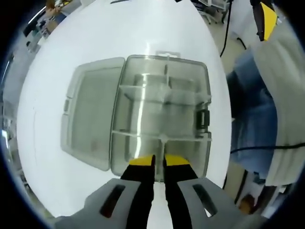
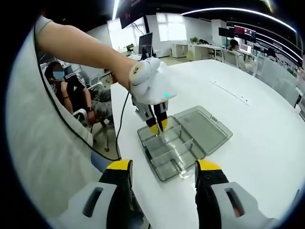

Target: Insert the divider into the dual guide fixture by aligning both edges with the guide slots and pushing it downward to the bottom, including one-sided entry, uneven engagement, binding, and posture correction.

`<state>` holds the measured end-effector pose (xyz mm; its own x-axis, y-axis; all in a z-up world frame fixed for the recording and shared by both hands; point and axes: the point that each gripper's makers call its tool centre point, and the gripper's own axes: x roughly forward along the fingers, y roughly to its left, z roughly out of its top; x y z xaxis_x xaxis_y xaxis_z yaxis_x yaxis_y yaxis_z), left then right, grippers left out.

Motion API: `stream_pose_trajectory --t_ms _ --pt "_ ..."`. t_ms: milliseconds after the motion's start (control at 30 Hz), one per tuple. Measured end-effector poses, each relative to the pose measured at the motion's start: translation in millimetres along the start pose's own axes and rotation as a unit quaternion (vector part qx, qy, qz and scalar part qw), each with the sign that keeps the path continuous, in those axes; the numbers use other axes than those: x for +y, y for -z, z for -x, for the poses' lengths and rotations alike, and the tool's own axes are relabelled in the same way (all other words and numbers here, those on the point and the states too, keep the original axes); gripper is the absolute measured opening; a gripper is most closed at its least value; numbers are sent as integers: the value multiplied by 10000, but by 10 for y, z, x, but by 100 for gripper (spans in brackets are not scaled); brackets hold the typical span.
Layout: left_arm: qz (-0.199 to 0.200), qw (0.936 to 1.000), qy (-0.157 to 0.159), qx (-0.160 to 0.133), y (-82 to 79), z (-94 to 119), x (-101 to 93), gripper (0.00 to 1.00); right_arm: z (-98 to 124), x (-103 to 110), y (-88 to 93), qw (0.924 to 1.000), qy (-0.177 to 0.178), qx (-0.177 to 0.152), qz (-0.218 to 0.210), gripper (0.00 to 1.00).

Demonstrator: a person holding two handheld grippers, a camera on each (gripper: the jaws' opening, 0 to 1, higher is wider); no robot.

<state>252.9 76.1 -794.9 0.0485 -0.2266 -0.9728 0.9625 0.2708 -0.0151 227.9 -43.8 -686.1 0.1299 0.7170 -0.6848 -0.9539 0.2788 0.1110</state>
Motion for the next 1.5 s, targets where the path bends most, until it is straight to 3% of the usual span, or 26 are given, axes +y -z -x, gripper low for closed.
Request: stream_pose_trajectory --t_ms 367,733,900,1000,1167,1500 --pt "329 9986 -60 -409 8 167 17 19 -20 16 0 10000 -49 29 40 50" --pt "884 9911 -253 -962 -21 404 12 30 -74 -35 -19 10000 -83 24 49 50" --pt "1188 9843 -356 -1252 -48 521 -7 39 -100 -49 -21 9999 -99 26 45 50" --pt "1493 9753 -405 -1579 -101 610 -41 40 -111 -63 -34 9999 -102 7 37 50" --pt "1639 9694 -552 -1741 -60 668 -64 46 -128 -75 -31 9999 -112 14 39 51" --pt "2271 9417 -770 -2361 -89 885 -108 52 -139 -95 -46 9999 -109 -1 31 51"
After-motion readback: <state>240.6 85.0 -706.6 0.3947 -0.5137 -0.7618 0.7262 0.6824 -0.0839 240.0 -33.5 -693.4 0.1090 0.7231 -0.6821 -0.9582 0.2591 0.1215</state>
